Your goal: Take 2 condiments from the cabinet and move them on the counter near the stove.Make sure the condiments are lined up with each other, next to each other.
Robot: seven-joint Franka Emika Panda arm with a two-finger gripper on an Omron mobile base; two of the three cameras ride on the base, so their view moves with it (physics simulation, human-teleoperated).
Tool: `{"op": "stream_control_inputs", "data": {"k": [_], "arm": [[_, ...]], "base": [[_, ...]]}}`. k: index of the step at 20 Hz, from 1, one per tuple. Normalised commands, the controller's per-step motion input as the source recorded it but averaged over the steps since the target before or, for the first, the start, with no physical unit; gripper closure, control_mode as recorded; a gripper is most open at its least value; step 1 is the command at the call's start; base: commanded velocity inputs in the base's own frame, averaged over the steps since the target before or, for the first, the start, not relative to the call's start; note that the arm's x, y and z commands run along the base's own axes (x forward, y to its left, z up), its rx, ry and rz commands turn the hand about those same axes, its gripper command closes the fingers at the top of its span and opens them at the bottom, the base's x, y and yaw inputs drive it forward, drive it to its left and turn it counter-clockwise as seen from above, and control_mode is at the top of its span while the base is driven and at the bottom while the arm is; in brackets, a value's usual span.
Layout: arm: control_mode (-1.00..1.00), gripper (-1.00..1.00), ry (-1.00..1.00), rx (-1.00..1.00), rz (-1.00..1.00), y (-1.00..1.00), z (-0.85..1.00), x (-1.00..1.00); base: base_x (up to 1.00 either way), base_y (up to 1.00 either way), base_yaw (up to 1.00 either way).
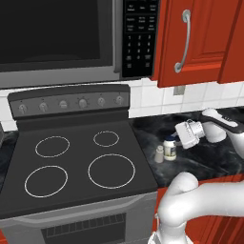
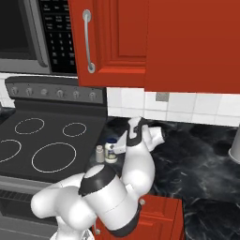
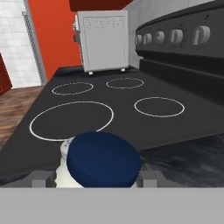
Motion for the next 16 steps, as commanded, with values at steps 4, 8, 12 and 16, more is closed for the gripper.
{"op": "stream_control_inputs", "data": {"k": [4,8,12,16], "arm": [[-1.00,1.00,-0.04,0.00,0.02,0.38,-0.25,-0.15],[-1.00,1.00,-0.08,0.00,0.01,0.33,-0.27,-0.33],[-1.00,1.00,-0.09,0.00,0.00,0.31,-0.29,-0.39],[-1.00,1.00,-0.07,0.01,0.00,0.33,-0.24,-0.25]], "base": [[0.00,0.00,0.00],[0.00,0.00,0.00],[0.00,0.00,0.00],[0.00,0.00,0.00]]}}
